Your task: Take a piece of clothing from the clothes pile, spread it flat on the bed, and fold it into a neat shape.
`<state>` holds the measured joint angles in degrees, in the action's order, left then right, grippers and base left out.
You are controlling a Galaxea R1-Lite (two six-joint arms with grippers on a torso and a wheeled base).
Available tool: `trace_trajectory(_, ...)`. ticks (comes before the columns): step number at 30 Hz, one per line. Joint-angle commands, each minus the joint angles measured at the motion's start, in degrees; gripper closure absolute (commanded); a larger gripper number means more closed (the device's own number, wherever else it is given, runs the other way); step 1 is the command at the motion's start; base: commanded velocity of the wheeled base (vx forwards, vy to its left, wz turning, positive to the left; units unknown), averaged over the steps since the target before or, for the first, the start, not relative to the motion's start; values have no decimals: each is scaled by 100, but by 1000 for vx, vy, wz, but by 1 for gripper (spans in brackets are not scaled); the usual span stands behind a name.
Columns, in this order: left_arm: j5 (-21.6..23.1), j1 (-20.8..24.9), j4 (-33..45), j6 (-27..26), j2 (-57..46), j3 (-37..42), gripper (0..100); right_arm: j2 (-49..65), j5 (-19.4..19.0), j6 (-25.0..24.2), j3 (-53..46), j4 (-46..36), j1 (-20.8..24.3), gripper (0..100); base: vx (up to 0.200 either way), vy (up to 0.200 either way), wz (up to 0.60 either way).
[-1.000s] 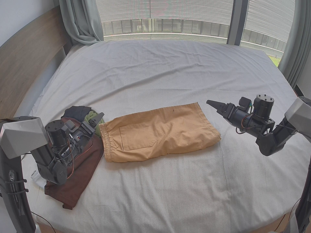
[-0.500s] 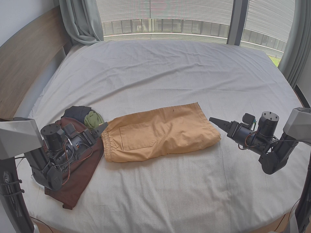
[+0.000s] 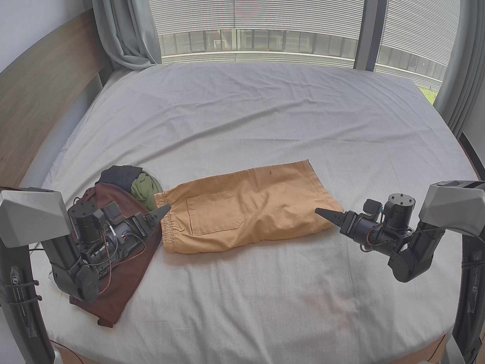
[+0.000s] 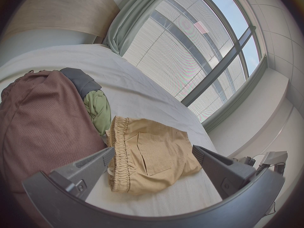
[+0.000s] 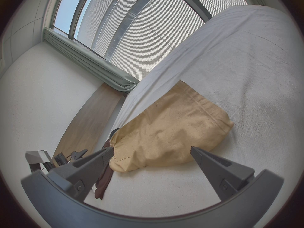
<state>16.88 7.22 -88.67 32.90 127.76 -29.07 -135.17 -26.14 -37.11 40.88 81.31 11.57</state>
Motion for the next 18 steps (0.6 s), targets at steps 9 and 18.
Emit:
trace_trajectory(9,-27,-10,-1,-12,171,-37,0,-651,82,2,281,-54,74,0,0,0,0)
trace_trajectory(18,-27,-54,-1,-3,144,-54,0,-1090,118,2,676,-186,188,0,0,0,0)
